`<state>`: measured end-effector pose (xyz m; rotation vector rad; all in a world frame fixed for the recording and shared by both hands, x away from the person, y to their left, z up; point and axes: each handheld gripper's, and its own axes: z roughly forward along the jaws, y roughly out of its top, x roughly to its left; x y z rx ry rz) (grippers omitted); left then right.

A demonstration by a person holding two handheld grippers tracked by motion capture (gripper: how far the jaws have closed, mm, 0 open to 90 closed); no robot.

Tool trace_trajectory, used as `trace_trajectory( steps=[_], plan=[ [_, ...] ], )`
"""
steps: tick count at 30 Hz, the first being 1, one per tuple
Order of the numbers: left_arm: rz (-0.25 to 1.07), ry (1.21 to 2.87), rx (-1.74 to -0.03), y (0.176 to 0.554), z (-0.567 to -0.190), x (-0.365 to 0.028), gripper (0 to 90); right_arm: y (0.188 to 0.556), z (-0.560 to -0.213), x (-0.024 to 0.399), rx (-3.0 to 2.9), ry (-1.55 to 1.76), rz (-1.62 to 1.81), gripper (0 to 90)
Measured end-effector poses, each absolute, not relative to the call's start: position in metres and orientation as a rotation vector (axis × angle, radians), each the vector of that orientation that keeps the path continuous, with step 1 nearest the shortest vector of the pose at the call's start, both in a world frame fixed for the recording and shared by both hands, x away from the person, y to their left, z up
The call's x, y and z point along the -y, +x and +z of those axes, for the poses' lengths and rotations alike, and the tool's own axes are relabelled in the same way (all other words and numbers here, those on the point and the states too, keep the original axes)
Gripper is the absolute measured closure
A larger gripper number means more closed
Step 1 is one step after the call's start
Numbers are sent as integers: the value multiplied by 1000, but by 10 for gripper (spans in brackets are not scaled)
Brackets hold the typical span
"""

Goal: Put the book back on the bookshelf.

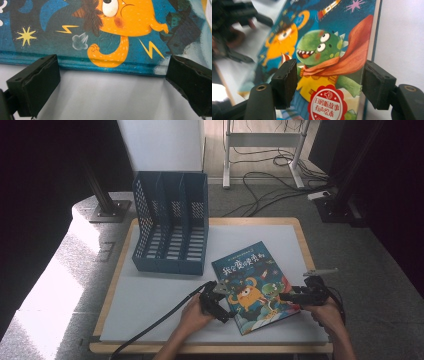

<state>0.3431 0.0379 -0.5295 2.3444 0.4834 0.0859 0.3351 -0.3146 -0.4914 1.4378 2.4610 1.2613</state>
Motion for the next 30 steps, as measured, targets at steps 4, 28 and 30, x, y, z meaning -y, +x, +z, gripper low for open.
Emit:
trace_trajectory(
  steps=[4, 28, 30],
  plan=[
    [86, 2340, -486, 343, -530, -38, 0, 342, -488, 306, -2521, 1321, 1172, 314],
    [94, 2346, -491, 342, -530, -37, 0, 350, -464, 300, -2462, 1025, 1379, 491],
    [96, 2350, -491, 341, -529, -37, 0, 348, -465, 302, -2451, 1024, 1387, 497]
  ],
)
